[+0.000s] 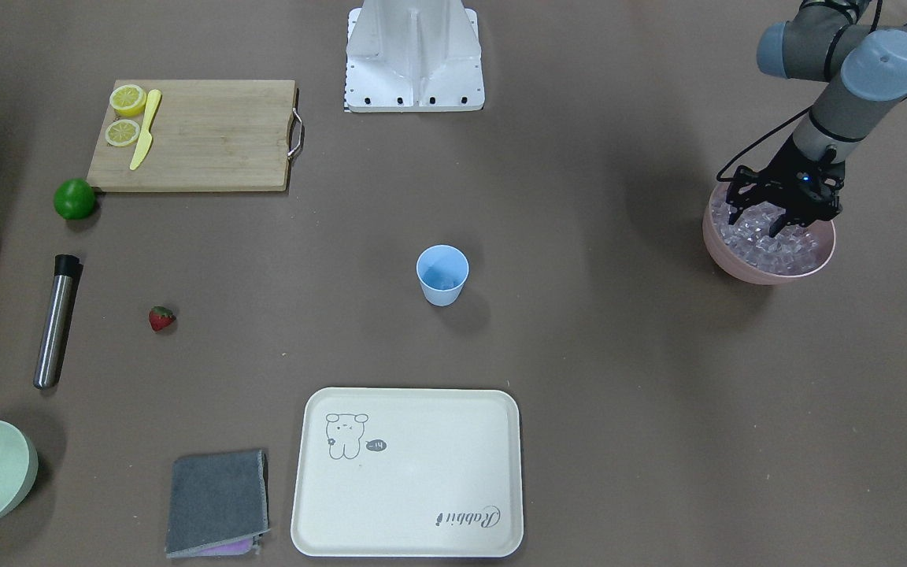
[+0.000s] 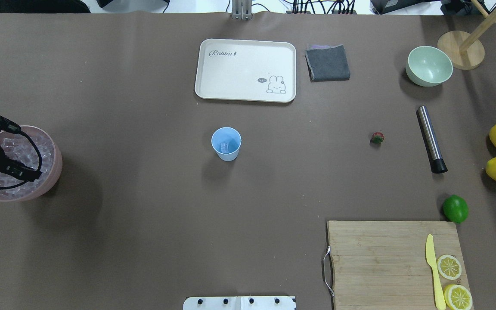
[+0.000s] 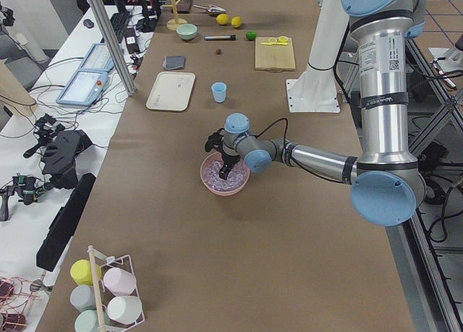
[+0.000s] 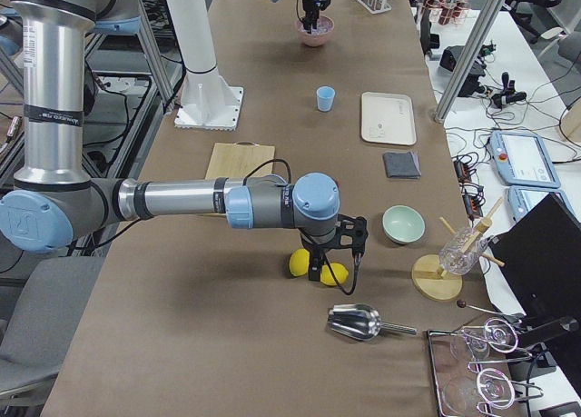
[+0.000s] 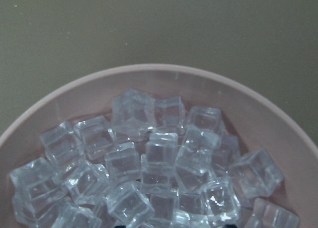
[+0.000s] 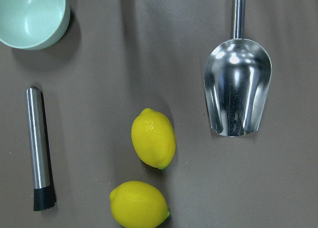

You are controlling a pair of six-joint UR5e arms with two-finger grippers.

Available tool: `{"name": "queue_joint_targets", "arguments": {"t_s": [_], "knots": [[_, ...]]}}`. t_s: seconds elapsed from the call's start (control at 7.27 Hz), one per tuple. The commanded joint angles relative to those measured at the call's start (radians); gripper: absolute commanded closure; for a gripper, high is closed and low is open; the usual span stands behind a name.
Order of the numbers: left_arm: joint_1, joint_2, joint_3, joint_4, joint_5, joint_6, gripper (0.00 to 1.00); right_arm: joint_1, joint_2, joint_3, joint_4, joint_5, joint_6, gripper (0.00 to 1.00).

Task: Mash ice and strawberries in cup
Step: 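Close the left gripper on another ice cube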

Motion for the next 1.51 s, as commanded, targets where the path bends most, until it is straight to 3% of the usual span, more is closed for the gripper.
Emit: {"name": "queue_joint_targets", "arguments": {"t_s": [0.0,0.14,0.55,0.96,1.38], "knots": [[0.001,0.003,-0.003,-0.001,0.000,0.001,0.65,0.000,-0.001,0.004,0.000,0.000,0.000,0.00],[0.001,0.006,-0.007,-0.001,-0.002,0.002,0.77,0.000,-0.001,0.004,0.000,0.000,0.000,0.00],[-0.011,0.015,-0.015,0.001,-0.040,0.007,1.00,0.000,0.000,0.006,0.000,0.002,0.002,0.00],[-0.139,0.018,-0.053,0.004,-0.061,0.010,1.00,0.000,0.005,0.009,0.000,0.006,0.002,0.00],[-0.293,-0.026,-0.079,0.002,-0.176,-0.025,1.00,0.000,0.002,0.012,0.000,0.006,0.002,0.00]]}}
